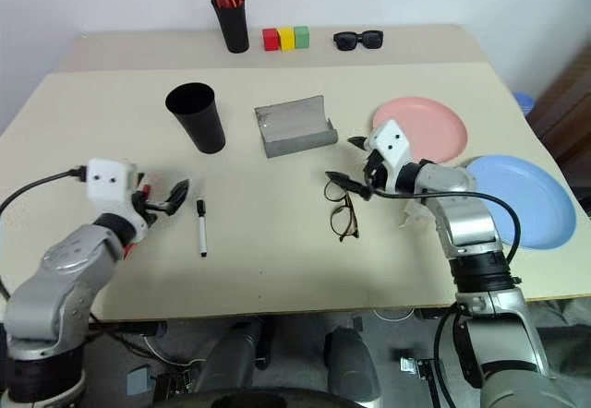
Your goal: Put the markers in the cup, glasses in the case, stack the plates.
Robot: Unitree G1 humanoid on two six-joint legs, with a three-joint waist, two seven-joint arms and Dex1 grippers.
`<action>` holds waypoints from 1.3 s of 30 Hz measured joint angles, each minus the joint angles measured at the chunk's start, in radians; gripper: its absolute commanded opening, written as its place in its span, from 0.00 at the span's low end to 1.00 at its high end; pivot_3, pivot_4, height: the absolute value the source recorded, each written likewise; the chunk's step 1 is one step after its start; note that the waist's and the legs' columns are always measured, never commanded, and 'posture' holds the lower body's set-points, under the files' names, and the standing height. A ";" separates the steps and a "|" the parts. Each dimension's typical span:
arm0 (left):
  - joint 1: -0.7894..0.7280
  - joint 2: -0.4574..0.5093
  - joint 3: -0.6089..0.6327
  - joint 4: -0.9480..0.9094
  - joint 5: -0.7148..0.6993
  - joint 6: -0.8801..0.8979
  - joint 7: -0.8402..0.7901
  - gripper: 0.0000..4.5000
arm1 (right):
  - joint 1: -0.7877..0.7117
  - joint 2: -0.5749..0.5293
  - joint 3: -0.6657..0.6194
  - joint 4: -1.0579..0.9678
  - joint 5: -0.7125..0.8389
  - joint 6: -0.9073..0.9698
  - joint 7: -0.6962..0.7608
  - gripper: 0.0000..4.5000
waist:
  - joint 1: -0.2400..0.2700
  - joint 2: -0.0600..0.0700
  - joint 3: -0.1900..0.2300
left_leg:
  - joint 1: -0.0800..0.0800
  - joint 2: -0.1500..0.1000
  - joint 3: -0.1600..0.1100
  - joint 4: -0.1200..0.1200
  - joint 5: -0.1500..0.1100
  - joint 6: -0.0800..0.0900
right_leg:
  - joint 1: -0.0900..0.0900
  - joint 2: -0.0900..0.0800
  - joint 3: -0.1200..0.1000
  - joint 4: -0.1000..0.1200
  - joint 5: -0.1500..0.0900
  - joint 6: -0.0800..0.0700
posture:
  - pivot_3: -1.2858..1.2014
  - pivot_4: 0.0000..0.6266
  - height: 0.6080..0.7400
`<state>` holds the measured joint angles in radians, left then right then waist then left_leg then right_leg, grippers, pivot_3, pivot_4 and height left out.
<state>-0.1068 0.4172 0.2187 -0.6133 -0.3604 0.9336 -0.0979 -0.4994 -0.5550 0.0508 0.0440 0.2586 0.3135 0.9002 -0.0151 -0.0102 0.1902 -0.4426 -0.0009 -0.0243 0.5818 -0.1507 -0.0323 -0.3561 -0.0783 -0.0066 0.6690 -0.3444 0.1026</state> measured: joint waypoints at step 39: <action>-0.293 0.080 0.259 0.072 -0.108 0.168 0.232 0.02 | -0.034 0.207 0.157 -0.156 -0.009 0.032 -0.125 1.00 | 0.003 -0.008 0.001 | 0.000 -0.001 -0.001 0.003 0.000 -0.002 | 0.000 0.000 0.000 0.001 0.001 0.000 | 0.52 0.24 1.00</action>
<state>-0.4003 0.4973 0.4775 -0.5414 -0.4688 1.1020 0.1339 -0.5332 -0.3483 0.2083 -0.1117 0.2500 0.3450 0.7752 -0.0118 -0.0183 0.1907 -0.4428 -0.0017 -0.0248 0.5846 -0.1504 -0.0345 -0.3565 -0.0784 -0.0064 0.6705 -0.3432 0.1027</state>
